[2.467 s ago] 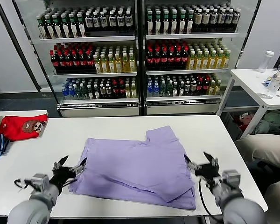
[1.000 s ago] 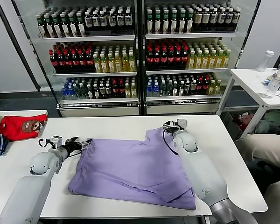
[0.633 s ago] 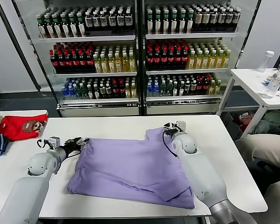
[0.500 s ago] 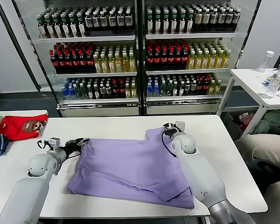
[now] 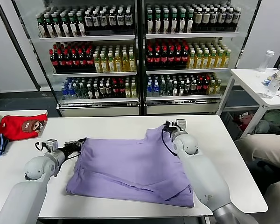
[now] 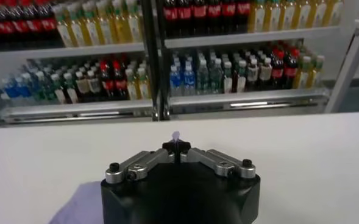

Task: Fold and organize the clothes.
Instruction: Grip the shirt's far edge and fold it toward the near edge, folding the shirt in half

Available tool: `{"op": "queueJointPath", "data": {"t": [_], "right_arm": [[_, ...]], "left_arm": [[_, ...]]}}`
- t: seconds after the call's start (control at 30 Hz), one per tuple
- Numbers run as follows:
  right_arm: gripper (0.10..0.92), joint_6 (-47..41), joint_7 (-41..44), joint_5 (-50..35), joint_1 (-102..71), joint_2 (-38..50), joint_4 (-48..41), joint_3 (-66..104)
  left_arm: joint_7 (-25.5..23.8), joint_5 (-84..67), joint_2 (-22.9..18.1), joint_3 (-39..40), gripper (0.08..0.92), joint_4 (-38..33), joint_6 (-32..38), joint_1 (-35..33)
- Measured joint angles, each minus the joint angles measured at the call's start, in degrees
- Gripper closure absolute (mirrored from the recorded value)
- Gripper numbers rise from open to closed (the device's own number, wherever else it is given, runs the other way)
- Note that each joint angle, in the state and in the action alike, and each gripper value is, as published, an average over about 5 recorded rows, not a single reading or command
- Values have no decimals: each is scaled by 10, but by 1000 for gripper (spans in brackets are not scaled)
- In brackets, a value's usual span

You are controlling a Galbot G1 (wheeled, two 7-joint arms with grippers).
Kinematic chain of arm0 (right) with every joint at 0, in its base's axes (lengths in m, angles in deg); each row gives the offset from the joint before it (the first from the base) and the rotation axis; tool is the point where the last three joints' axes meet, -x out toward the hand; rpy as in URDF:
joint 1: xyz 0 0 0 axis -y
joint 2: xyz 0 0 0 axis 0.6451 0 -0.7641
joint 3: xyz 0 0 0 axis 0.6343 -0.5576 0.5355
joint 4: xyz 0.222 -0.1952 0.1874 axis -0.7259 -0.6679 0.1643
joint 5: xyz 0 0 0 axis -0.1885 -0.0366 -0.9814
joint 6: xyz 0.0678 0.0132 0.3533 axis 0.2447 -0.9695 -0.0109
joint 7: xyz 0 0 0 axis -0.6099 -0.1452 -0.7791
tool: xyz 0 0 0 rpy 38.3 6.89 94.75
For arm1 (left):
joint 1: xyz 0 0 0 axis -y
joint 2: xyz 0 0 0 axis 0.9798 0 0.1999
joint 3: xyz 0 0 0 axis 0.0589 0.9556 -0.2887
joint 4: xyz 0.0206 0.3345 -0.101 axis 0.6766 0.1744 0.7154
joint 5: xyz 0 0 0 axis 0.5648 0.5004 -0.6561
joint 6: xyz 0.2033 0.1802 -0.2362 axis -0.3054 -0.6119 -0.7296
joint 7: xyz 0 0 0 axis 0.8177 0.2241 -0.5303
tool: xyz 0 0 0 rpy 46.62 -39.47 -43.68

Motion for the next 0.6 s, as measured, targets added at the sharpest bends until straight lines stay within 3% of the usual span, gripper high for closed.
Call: {"op": "queueJointPath", "data": {"t": [0.6], "right_arm": [[912,-3,-5,-25,-183,92,240,60]], "left_arm": [[13,-48,6,-51,914,-79,66,-123]]}}
